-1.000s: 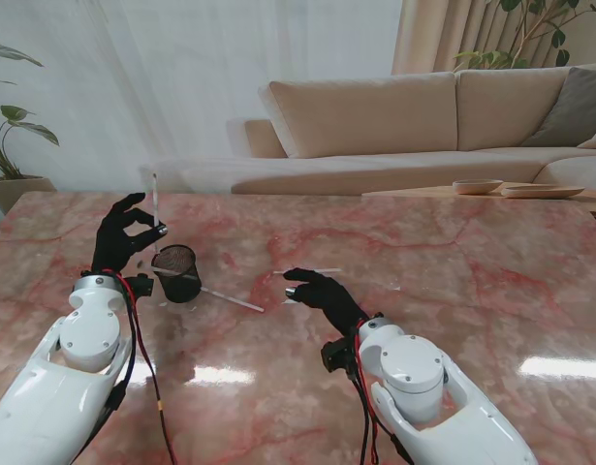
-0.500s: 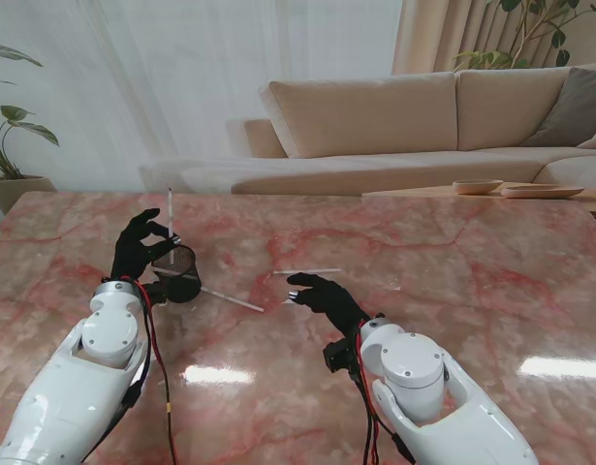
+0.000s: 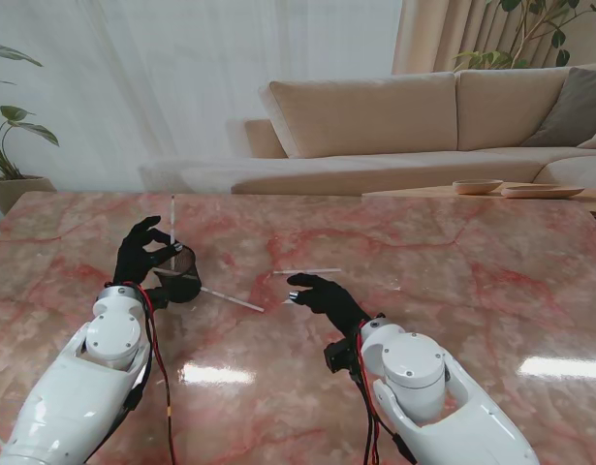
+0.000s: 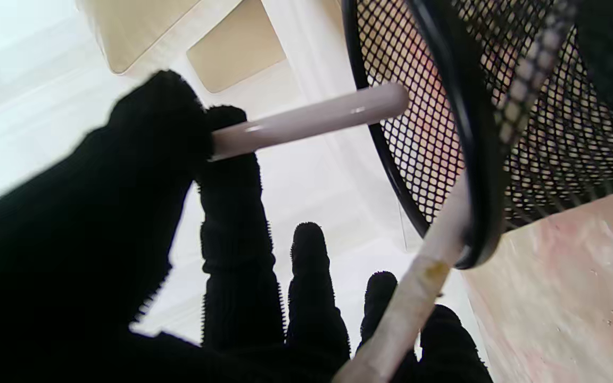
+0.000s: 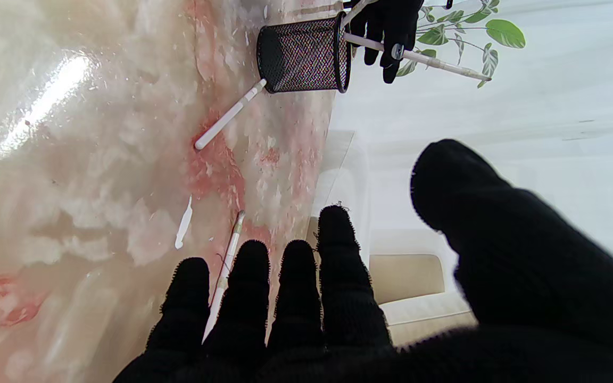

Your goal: Insert makeup brushes into the holder

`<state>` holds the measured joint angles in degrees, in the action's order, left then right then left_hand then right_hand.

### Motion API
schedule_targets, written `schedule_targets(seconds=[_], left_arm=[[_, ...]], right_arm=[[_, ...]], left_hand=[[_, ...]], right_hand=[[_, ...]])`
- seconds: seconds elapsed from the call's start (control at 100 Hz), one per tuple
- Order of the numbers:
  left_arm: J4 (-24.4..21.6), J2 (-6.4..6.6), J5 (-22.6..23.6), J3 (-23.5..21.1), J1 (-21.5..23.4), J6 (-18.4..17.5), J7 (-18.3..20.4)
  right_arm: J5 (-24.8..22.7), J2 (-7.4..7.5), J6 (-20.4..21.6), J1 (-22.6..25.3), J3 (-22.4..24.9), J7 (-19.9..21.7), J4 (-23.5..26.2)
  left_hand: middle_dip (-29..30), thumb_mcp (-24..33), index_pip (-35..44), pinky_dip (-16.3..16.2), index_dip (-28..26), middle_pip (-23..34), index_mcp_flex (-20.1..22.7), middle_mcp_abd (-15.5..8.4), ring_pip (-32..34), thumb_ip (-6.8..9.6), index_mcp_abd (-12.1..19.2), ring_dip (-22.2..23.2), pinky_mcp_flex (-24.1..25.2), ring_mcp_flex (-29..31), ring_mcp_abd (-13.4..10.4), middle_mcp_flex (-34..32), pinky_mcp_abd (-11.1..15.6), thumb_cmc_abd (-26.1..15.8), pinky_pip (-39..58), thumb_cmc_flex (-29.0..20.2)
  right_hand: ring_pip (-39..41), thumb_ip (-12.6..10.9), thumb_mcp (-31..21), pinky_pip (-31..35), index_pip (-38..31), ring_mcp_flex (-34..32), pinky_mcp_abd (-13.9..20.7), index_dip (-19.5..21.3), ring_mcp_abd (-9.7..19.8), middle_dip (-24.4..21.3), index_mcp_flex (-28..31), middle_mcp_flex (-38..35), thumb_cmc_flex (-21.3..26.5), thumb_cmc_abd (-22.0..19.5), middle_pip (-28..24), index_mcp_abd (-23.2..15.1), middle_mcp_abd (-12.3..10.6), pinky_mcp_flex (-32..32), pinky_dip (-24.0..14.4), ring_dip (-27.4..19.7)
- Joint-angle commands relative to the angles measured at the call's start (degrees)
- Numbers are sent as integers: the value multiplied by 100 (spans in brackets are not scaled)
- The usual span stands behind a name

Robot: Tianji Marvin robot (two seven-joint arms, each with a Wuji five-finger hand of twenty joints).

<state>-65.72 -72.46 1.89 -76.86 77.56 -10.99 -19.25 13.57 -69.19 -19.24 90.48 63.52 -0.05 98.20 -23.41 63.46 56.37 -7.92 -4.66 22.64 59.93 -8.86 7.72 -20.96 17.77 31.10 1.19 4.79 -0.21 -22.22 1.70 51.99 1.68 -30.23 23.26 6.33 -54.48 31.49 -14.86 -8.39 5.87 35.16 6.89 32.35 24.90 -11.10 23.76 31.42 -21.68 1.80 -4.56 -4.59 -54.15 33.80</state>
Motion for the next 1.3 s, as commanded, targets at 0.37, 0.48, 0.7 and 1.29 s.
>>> schedule_targets(seconds=[0.37, 0.48, 0.7, 1.29], left_arm=[[-37, -29, -121, -14, 109, 66, 17], [-30, -40, -158, -22, 121, 73, -3], [-44, -40, -184, -34, 147, 95, 5], [-127, -48, -320, -85, 256, 201, 34]], right_arm=[[63, -7, -48, 21, -12, 114, -37], [61, -7, -57, 18, -15, 116, -40], [78, -7, -46, 6, -23, 128, -55], [87, -7, -53, -21, -38, 143, -71]], left_hand=[[106, -281, 243, 198, -218, -147, -94, -165, -216, 229, 832, 40, -11, -197, -311, 243, 111, -611, -214, -288], [110, -379, 212, 192, -237, -154, -121, -146, -213, 270, 840, 44, -11, -193, -309, 248, 105, -671, -205, -325], [114, -403, 173, 183, -264, -151, -150, -96, -205, 347, 879, 45, -6, -189, -298, 228, 99, -748, -203, -458], [128, -649, 62, 180, -338, -173, -266, -52, -199, 508, 866, 27, -5, -191, -293, 212, 95, -1007, -209, -635]], right_hand=[[117, -126, -67, 66, -43, 105, 242, -49, 99, -51, -69, 71, -236, 1, -65, -167, -56, 8, -130, 60], [122, -128, -64, 69, -42, 105, 242, -51, 100, -52, -73, 70, -233, 4, -61, -175, -47, 7, -129, 60], [135, -130, -58, 75, -41, 106, 244, -52, 97, -50, -75, 62, -237, -2, -62, -178, -53, 11, -127, 63], [151, -134, -65, 84, -43, 108, 241, -55, 98, -47, -73, 57, -242, -7, -55, -198, -52, 10, -123, 63]])
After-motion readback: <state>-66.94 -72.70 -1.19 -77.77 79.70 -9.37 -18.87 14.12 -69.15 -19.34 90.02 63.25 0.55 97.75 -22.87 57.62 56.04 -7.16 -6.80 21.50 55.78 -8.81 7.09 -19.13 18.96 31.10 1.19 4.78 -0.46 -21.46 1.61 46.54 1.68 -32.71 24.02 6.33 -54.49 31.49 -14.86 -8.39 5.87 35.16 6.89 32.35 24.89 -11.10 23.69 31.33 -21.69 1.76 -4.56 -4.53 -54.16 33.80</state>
